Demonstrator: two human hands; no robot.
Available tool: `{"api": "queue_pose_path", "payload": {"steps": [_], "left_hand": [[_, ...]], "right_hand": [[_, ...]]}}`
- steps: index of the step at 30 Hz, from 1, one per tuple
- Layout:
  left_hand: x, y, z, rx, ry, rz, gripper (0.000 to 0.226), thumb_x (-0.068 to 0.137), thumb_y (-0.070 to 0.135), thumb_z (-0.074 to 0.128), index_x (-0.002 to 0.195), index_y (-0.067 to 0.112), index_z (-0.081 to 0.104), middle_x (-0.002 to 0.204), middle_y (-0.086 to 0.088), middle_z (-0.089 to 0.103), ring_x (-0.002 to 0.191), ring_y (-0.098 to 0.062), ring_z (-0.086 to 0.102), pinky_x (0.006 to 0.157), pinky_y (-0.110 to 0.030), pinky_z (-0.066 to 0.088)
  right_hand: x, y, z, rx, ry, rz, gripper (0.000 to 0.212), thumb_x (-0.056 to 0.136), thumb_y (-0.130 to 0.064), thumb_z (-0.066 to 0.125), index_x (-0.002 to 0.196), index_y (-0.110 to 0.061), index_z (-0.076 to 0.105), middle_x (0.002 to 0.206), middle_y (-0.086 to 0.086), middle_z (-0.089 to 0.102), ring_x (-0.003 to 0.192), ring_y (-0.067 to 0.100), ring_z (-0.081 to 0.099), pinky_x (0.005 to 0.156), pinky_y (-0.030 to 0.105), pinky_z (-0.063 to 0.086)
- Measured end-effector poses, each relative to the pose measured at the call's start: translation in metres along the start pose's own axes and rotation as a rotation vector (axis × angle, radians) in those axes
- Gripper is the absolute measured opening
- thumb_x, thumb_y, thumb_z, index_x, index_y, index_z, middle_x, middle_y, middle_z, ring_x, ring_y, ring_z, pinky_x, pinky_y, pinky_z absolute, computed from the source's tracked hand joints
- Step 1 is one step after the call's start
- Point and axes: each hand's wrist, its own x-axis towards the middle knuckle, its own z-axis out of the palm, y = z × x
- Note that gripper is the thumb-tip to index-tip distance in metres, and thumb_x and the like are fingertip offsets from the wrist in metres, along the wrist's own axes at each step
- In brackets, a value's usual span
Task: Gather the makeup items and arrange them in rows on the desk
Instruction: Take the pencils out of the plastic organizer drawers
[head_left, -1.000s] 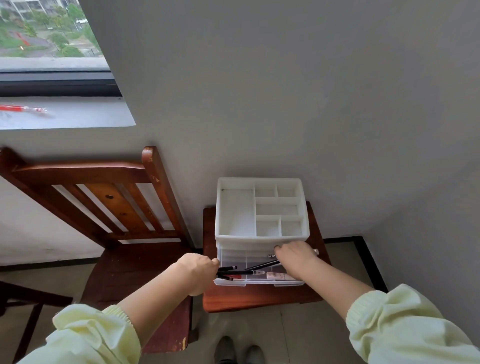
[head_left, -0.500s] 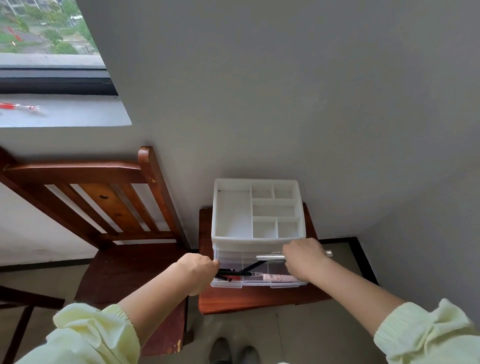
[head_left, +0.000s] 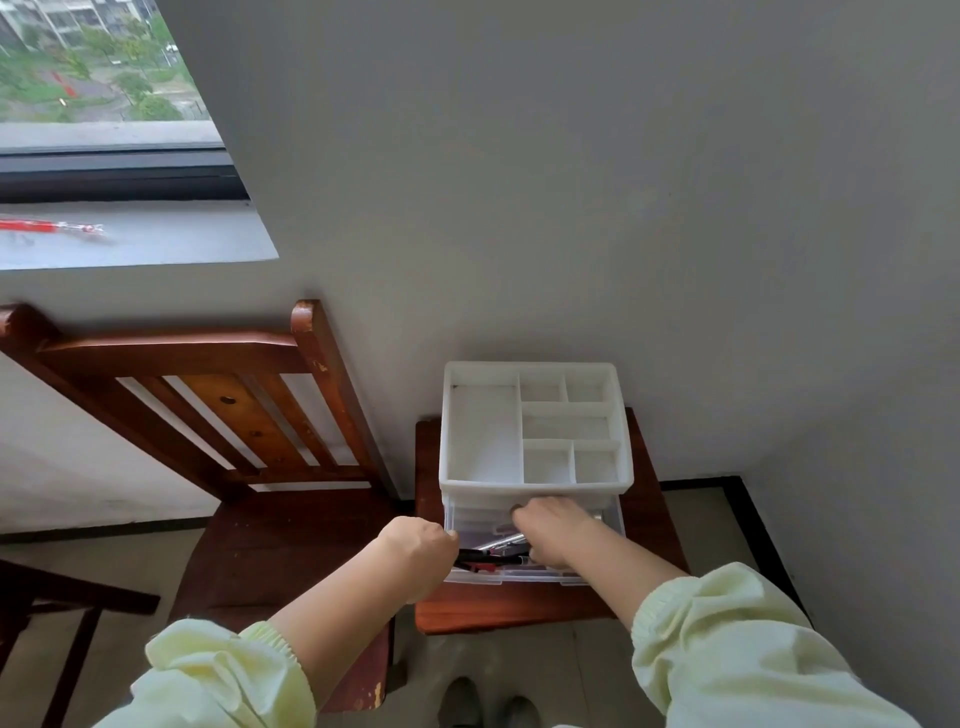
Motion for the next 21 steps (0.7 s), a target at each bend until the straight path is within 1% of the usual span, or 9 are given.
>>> {"api": "queue_pose_path", "payload": {"steps": [3,7,9,12,13,17,19,21], "left_hand": [[0.003,0.005,-0.004,0.047,0.008,-0.004,0.038,0.093,-0.002,0.047,0.131,0.001,0.044,0.123,-0.012,0.060,0.110,-0.030,0.060,0.080,-0.036,0.047],[0.012,0.015,-0.011,0.117,0.025,0.007,0.030,0.099,0.009,0.048,0.128,0.005,0.050,0.124,-0.007,0.060,0.112,-0.027,0.060,0.083,-0.035,0.048],[0.016,0.019,-0.015,0.132,0.043,0.011,0.027,0.100,0.013,0.047,0.125,0.006,0.054,0.122,-0.006,0.061,0.110,-0.025,0.060,0.081,-0.033,0.047],[0.014,0.016,-0.016,0.167,0.077,0.009,0.027,0.098,0.004,0.046,0.123,0.006,0.056,0.119,-0.006,0.063,0.107,-0.026,0.062,0.072,-0.032,0.042],[0.012,0.011,-0.015,0.162,0.080,0.001,0.028,0.098,0.005,0.045,0.123,0.007,0.055,0.118,-0.007,0.064,0.106,-0.027,0.062,0.072,-0.032,0.041],[-0.005,-0.011,-0.013,0.076,0.057,-0.023,0.028,0.103,0.023,0.040,0.124,0.008,0.052,0.119,-0.008,0.062,0.107,-0.029,0.061,0.075,-0.034,0.042],[-0.014,-0.020,-0.012,0.030,0.034,-0.032,0.035,0.104,0.032,0.035,0.124,0.008,0.051,0.118,-0.009,0.061,0.107,-0.031,0.060,0.076,-0.035,0.043],[-0.020,-0.028,-0.010,-0.014,0.003,-0.055,0.037,0.104,0.036,0.035,0.123,0.010,0.052,0.115,-0.009,0.062,0.104,-0.030,0.061,0.076,-0.035,0.045]], "right_hand": [[0.001,0.003,0.000,0.029,0.003,0.005,0.031,0.090,-0.008,0.057,0.121,-0.005,0.055,0.121,0.016,0.060,0.110,0.032,0.058,0.084,0.038,0.046],[-0.001,0.011,-0.001,0.111,-0.030,0.016,0.028,0.086,-0.005,0.057,0.114,-0.006,0.057,0.112,0.014,0.060,0.100,0.030,0.059,0.072,0.034,0.043],[-0.003,0.015,-0.002,0.152,-0.037,0.025,0.024,0.086,-0.008,0.058,0.110,-0.007,0.058,0.108,0.013,0.060,0.096,0.029,0.059,0.070,0.033,0.042],[-0.004,0.021,-0.001,0.187,-0.021,0.037,0.023,0.088,-0.011,0.057,0.111,-0.009,0.059,0.107,0.011,0.062,0.095,0.027,0.060,0.073,0.033,0.046],[-0.004,0.023,0.000,0.197,-0.016,0.040,0.023,0.088,-0.011,0.056,0.110,-0.009,0.058,0.105,0.010,0.062,0.092,0.026,0.060,0.072,0.033,0.047],[-0.004,0.022,-0.001,0.255,-0.005,0.053,0.018,0.085,-0.011,0.057,0.103,-0.009,0.058,0.090,0.006,0.059,0.078,0.021,0.055,0.061,0.030,0.041],[-0.003,0.017,-0.001,0.294,-0.006,0.062,0.019,0.083,-0.014,0.062,0.101,-0.008,0.059,0.088,0.005,0.057,0.077,0.021,0.055,0.061,0.030,0.042],[-0.001,0.011,0.002,0.316,-0.013,0.068,0.019,0.080,-0.016,0.065,0.097,-0.009,0.057,0.090,0.006,0.058,0.078,0.021,0.056,0.061,0.030,0.044]]}}
